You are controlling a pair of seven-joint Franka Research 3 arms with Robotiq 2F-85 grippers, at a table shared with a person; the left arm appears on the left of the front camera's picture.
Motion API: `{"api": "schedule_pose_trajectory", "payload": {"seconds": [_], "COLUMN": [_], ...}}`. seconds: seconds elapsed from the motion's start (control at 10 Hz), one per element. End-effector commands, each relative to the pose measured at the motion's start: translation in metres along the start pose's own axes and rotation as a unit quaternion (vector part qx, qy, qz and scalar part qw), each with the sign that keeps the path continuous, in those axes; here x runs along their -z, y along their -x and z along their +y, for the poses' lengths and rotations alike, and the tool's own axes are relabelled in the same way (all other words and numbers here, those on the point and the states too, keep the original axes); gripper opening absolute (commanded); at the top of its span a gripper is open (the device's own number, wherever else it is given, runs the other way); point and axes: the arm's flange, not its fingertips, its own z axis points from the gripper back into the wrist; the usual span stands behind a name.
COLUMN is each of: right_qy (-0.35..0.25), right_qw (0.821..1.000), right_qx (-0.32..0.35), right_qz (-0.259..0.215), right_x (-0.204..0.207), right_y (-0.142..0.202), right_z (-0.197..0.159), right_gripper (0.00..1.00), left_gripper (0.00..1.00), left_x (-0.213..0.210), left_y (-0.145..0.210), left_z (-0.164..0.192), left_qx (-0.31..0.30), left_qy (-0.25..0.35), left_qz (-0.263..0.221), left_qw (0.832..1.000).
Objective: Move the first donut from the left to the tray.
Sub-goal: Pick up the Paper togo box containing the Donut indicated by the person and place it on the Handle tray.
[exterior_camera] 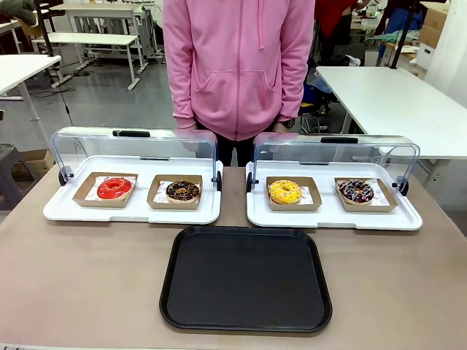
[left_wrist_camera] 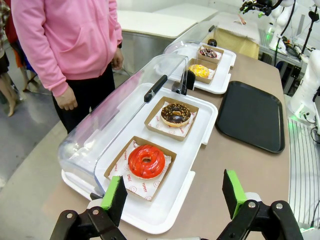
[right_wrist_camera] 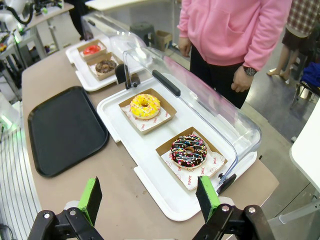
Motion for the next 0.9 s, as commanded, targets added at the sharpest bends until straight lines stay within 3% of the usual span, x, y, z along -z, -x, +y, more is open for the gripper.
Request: {"api": "schedule_pose_trajectory", "payload": {"seconds": [0.0,0.8], "right_qy": [0.0,0.0], "right_qw": [1.0,1.0], "right_qx": [-0.005,-0.005], "right_qz": [-0.013,-0.013], "right_x": [0.0022,0.0022], "right_y": [-0.0011,-0.0011], "right_z": [-0.0009,-0.0009], "right_gripper": [1.0,1.0], "left_gripper": [1.0,1.0], "left_x": [0.0005,0.0005], "left_y": [-0.0008,-0.0008], "left_z": [0.0002,0.0002], "left_qx": [-0.002,-0.002], "left_qy": [-0.001,-0.001], "left_qz": [0.004,0.004], "left_qw": [1.0,1.0]}}
